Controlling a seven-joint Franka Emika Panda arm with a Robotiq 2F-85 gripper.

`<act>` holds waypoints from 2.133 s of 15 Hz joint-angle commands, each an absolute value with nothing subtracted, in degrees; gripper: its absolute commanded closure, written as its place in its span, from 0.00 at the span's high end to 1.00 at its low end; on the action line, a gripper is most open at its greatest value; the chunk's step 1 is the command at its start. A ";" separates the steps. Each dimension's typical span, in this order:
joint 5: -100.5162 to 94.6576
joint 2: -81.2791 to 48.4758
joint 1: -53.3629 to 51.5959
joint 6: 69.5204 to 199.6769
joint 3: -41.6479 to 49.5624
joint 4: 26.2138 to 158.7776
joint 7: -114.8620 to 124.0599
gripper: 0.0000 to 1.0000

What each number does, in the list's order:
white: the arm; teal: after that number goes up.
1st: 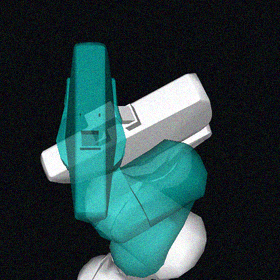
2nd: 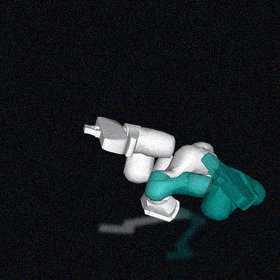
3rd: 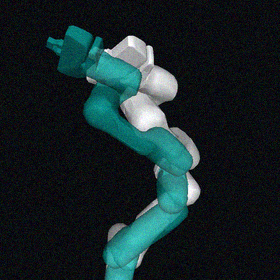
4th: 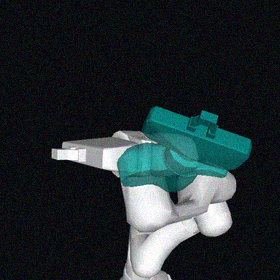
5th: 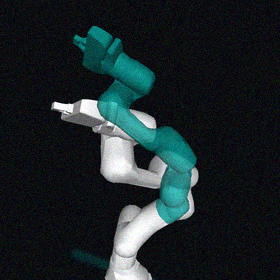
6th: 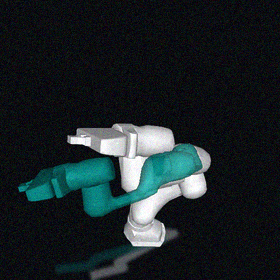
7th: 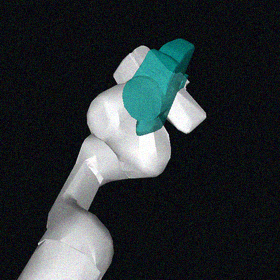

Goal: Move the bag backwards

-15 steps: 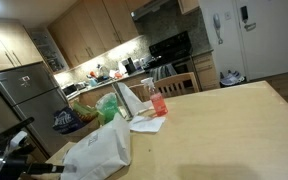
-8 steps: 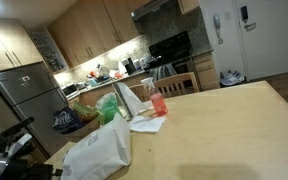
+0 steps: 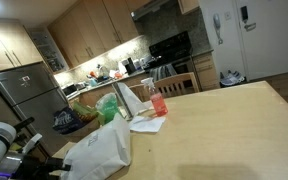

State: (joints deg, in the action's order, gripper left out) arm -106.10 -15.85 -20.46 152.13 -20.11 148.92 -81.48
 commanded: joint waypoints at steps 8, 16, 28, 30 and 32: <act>-105.24 -22.84 -25.17 134.29 -21.60 143.11 -82.79 1.00; -106.65 -20.92 -26.20 127.66 -24.71 143.90 -79.50 0.34; -123.19 -18.52 -24.07 132.89 -24.48 145.47 -55.56 0.04; -124.48 -18.06 -23.59 133.42 -24.34 145.89 -53.81 0.04; -124.49 -17.88 -23.63 133.48 -24.36 146.01 -53.57 0.04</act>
